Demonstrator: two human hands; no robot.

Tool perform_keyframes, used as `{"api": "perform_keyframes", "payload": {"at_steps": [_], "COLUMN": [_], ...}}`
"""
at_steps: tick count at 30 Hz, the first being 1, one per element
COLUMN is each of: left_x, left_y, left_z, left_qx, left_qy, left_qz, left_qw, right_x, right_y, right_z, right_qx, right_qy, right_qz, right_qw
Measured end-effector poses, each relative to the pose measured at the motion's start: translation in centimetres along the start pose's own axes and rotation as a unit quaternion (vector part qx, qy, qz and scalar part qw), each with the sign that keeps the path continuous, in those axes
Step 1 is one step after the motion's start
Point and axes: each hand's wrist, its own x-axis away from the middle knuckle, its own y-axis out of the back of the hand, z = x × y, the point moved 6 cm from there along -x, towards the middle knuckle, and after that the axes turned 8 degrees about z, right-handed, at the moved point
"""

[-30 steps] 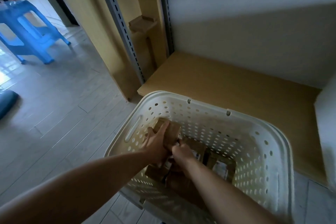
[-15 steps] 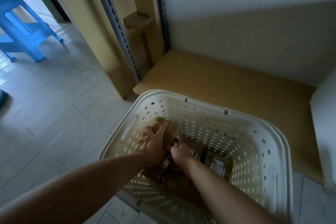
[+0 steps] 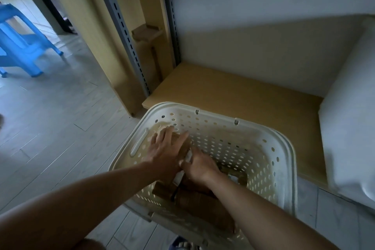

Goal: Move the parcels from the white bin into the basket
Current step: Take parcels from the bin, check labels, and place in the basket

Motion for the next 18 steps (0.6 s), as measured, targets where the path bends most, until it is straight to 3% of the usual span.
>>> {"api": "perform_keyframes", "payload": {"at_steps": [3,7,12,18], "left_x": [1.2,2.8,4.7,8.6], "left_y": [2.3,5.6,9.2,17.2], "left_z": [-1.5,-3.7,-7.3,-14.8], "left_qx": [-0.054,-0.078,0.046,0.247], "left_qy": [-0.044,-0.036,-0.064,-0.194], "left_qz": [-0.022,0.006,0.014,-0.137], "left_qw": [0.997,0.996,0.997,0.939], "right_x": [2.5,7.1,15.8,25.8], "right_y": [2.2,6.1,10.5,15.0], "right_z": [0.8,2.0,2.7,2.1], "right_qx": [0.14,0.227,0.274,0.226], "right_qy": [0.016,0.052,0.118,0.167], "right_qz": [-0.005,-0.03,-0.086,-0.208], "right_qw": [0.99,0.972,0.951,0.937]}}
